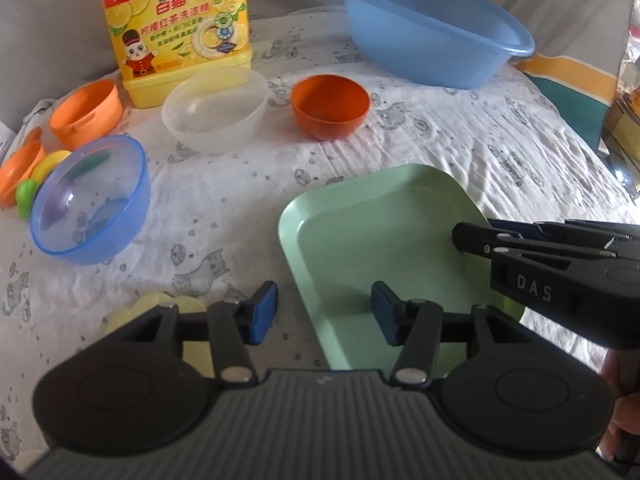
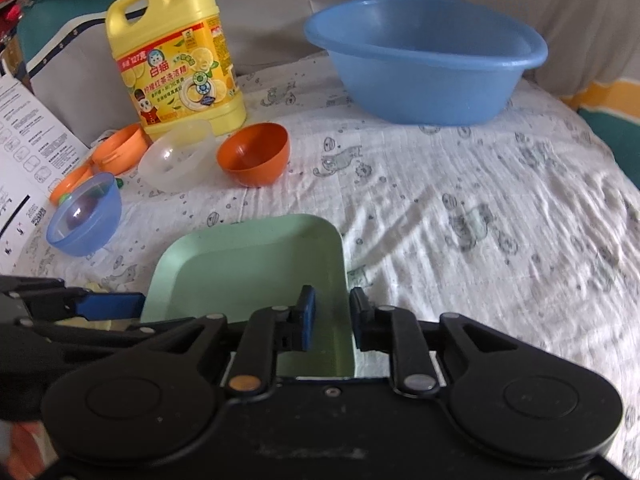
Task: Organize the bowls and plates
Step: 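Carry the green plate with both grippers and lower it onto the white plate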
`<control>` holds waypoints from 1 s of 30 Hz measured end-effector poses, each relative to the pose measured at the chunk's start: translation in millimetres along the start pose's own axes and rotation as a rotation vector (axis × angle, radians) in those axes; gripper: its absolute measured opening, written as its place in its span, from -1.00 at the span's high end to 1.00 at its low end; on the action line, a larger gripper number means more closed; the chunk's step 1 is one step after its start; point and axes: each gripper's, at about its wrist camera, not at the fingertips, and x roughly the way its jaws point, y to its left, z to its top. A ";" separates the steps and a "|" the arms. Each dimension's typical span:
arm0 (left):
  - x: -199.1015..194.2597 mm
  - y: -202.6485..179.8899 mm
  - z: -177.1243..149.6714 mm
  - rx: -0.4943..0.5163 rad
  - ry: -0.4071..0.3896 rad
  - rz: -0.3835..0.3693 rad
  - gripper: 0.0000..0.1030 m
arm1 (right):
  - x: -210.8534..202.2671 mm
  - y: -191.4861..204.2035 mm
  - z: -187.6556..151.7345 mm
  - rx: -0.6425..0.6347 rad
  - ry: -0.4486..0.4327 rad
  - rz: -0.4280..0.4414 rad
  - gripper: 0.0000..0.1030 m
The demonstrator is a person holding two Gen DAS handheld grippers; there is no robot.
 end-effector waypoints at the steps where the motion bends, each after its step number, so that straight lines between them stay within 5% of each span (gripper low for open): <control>1: -1.3 -2.2 -0.2 0.010 -0.001 -0.010 0.24 | -1.2 0.1 0.1 0.006 0.009 0.002 0.59; 16: -41.4 -4.1 -12.3 -0.011 -0.027 0.010 0.38 | -45.0 7.5 -11.8 0.035 0.051 0.018 0.47; 30: -115.4 36.7 -39.3 -0.108 -0.097 0.055 0.38 | -100.0 66.0 -7.1 -0.048 0.031 0.098 0.47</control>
